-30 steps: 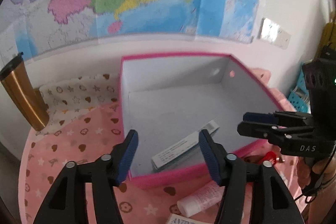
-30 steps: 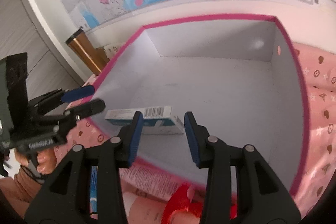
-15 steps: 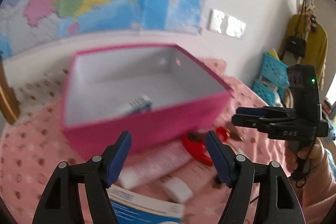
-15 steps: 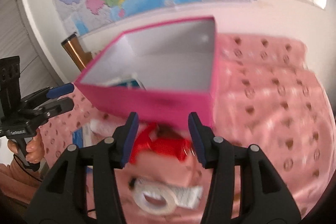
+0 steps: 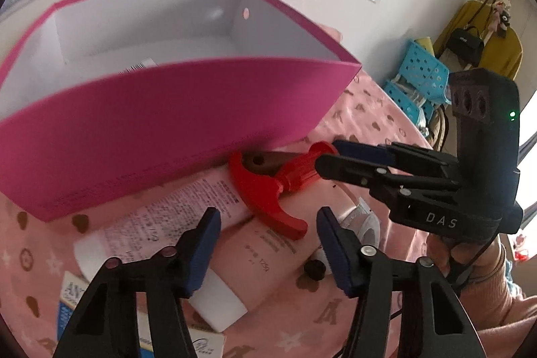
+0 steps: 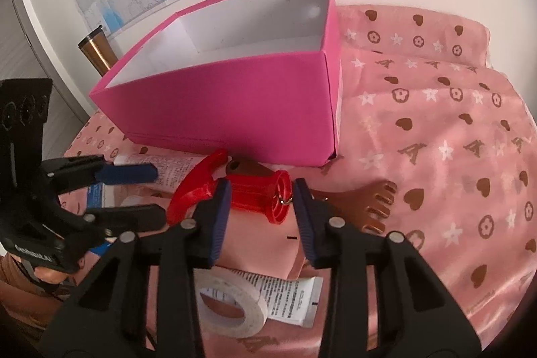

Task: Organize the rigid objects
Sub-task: 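Move the right tool to the red spray nozzle and grasp it, then lift the red nozzle into the magenta box and open the right tool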

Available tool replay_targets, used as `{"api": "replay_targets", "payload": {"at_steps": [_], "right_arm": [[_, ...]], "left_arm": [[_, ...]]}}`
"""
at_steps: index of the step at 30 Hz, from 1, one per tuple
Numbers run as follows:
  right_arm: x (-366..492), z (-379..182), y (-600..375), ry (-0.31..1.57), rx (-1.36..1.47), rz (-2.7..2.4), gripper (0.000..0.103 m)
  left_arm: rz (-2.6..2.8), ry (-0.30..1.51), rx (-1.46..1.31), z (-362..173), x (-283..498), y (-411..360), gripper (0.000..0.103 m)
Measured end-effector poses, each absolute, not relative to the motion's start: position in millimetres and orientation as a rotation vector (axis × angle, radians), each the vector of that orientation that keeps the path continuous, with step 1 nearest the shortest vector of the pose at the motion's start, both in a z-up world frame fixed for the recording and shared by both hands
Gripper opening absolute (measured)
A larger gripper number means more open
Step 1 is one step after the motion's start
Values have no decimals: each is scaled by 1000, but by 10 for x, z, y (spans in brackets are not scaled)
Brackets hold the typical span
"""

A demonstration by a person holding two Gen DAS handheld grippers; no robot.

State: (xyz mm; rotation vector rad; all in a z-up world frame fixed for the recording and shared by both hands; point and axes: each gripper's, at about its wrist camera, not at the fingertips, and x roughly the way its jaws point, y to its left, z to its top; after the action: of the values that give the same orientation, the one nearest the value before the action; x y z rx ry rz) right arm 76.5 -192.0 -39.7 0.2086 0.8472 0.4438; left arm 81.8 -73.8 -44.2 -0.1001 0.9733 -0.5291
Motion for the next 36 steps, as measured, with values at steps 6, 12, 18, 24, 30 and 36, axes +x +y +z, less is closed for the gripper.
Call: {"api": "replay_targets", "payload": {"at_steps": [6, 12, 18, 24, 30, 36], "right_arm": [[752, -413, -1929, 851, 213, 458, 21], [710, -397, -1934, 830, 224, 473, 14], [624, -309, -1931, 792, 221, 479, 12], [499, -121, -1929, 744, 216, 490, 12], [387, 195, -1917, 665, 192, 520, 12], [425, 515, -1901, 583, 173, 548, 12]], "left_arm": [[-553, 1012, -98, -492, 867, -808, 55], [-562, 1033, -117, -490, 918, -839, 55], [-566, 1019, -150, -468, 891, -808, 56], [-559, 957, -150, -262, 786, -762, 56], [-543, 869, -130, 36, 661, -702, 56], [-549, 808, -115, 298, 650, -692, 55]]}}
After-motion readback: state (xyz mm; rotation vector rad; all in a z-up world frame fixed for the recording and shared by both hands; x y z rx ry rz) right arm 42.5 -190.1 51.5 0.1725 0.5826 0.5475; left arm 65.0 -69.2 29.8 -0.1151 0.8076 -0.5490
